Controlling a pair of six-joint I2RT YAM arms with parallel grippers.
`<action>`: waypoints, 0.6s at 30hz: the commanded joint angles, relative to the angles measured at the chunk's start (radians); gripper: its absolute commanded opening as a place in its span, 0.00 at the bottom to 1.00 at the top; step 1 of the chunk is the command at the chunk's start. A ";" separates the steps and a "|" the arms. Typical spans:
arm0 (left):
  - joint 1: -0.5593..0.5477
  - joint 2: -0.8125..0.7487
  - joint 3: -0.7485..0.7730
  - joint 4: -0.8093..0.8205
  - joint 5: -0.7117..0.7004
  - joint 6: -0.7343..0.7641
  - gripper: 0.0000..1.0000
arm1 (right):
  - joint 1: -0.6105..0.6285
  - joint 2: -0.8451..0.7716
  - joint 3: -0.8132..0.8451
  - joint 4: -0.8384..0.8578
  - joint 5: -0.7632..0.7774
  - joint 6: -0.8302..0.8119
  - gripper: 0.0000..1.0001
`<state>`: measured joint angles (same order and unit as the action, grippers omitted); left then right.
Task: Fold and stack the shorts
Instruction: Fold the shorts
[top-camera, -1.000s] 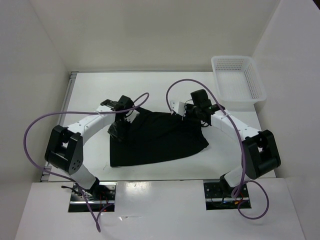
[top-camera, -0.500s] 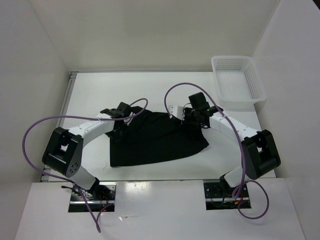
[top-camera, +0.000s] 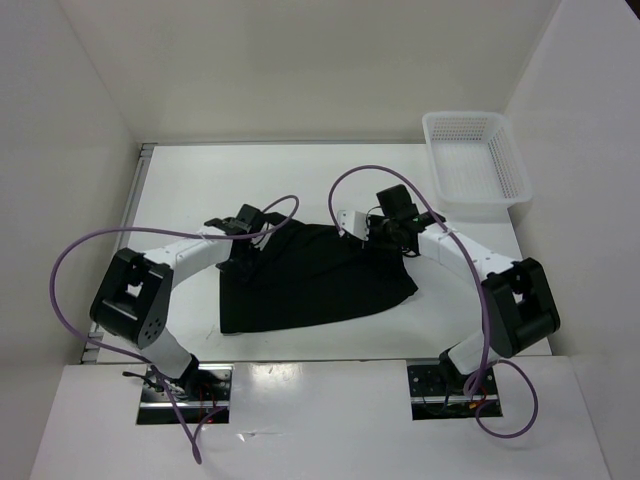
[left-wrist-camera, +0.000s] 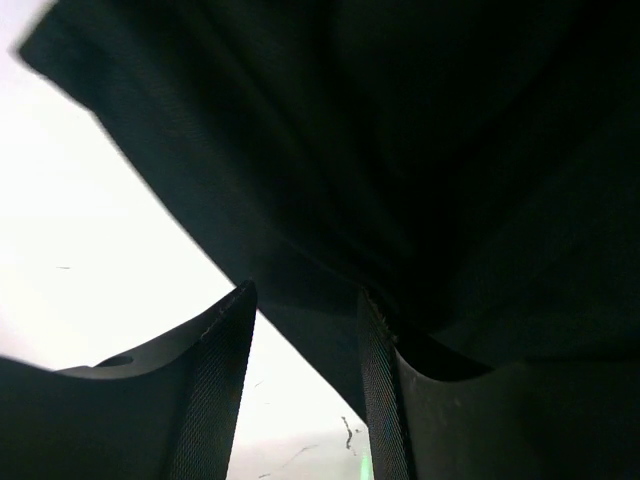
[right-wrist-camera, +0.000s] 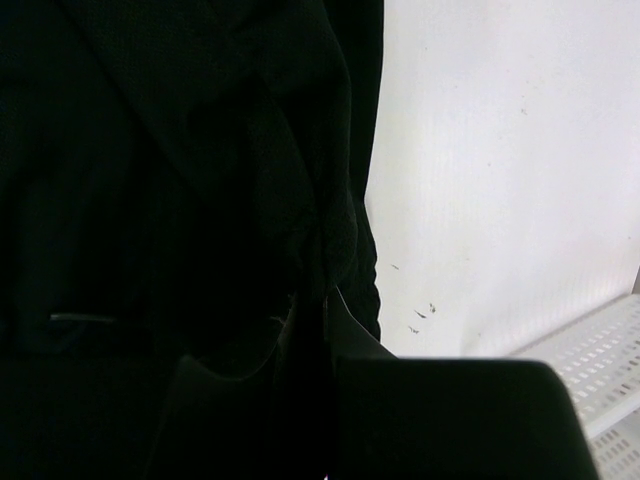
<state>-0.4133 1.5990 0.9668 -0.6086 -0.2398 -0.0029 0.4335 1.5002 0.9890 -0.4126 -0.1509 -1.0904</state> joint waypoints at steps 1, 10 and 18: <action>0.025 0.059 0.039 -0.034 0.033 0.003 0.53 | 0.008 0.026 0.045 -0.003 0.007 0.003 0.00; 0.044 0.058 0.024 -0.029 0.013 0.003 0.53 | 0.008 0.046 0.054 -0.003 0.007 0.012 0.00; 0.178 0.182 0.404 -0.242 0.247 0.003 0.52 | 0.008 0.046 0.054 -0.003 0.016 0.026 0.00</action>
<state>-0.3119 1.7462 1.1893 -0.7700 -0.1318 -0.0021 0.4339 1.5425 1.0035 -0.4126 -0.1402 -1.0874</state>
